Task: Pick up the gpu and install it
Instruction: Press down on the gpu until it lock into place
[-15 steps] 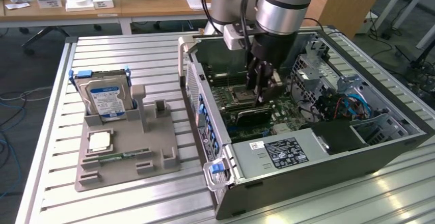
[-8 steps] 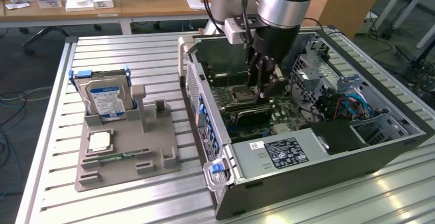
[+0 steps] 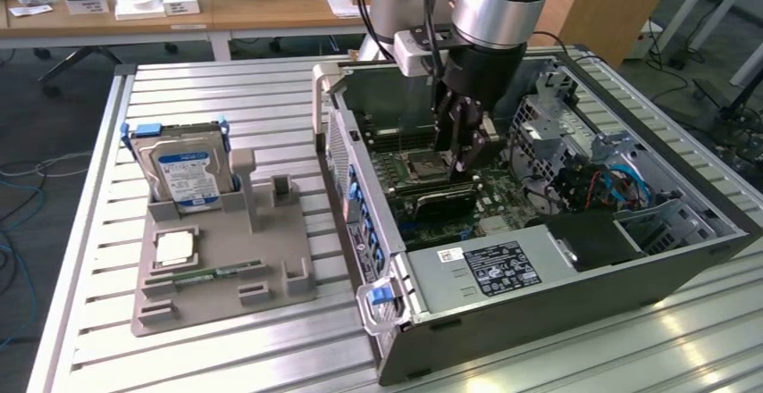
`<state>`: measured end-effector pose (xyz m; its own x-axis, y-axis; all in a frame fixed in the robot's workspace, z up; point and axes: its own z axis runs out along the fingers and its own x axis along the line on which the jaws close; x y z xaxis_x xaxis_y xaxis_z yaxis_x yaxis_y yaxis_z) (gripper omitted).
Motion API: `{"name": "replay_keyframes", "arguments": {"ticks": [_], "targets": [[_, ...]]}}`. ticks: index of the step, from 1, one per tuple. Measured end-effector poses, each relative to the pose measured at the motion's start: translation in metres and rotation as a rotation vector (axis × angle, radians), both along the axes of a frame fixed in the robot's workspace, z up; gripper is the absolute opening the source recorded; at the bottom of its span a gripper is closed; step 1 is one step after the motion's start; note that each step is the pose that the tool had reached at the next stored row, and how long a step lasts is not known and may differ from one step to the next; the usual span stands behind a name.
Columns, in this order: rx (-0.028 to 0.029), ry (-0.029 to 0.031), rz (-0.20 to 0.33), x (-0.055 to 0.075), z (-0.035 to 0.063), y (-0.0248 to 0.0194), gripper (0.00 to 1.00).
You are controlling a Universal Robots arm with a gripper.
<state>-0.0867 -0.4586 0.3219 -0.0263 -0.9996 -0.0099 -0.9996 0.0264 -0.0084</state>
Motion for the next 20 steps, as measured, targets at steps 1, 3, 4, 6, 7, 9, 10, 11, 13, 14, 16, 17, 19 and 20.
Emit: {"name": "replay_keyframes", "arguments": {"ticks": [1,3,4,6,7,9,10,11,13,14,16,17,19,20], "targets": [[0.0,0.0,0.0,0.0,0.0,0.0,0.57],[0.0,0.0,0.0,0.0,0.0,0.0,0.57],[0.0,0.0,0.0,0.0,0.0,0.0,0.57],[0.0,0.0,0.0,0.0,0.0,0.0,0.57],[0.0,0.0,0.0,0.0,0.0,0.0,0.56],[0.0,0.0,0.0,0.0,0.0,0.0,0.5],[0.0,0.0,0.0,0.0,0.0,0.0,0.44],[0.0,0.0,0.0,0.0,0.0,0.0,0.44],[0.0,0.0,0.0,0.0,0.0,0.0,0.32],[-0.0001,0.0,0.0,0.0,0.0,0.0,0.26],[0.0,0.0,0.0,0.0,0.0,0.0,0.26],[0.0,0.0,0.0,0.0,0.0,0.0,0.2],[0.0,0.0,0.0,0.0,0.0,0.0,0.11],[0.0,0.0,0.0,0.0,0.0,0.0,0.11]]}}
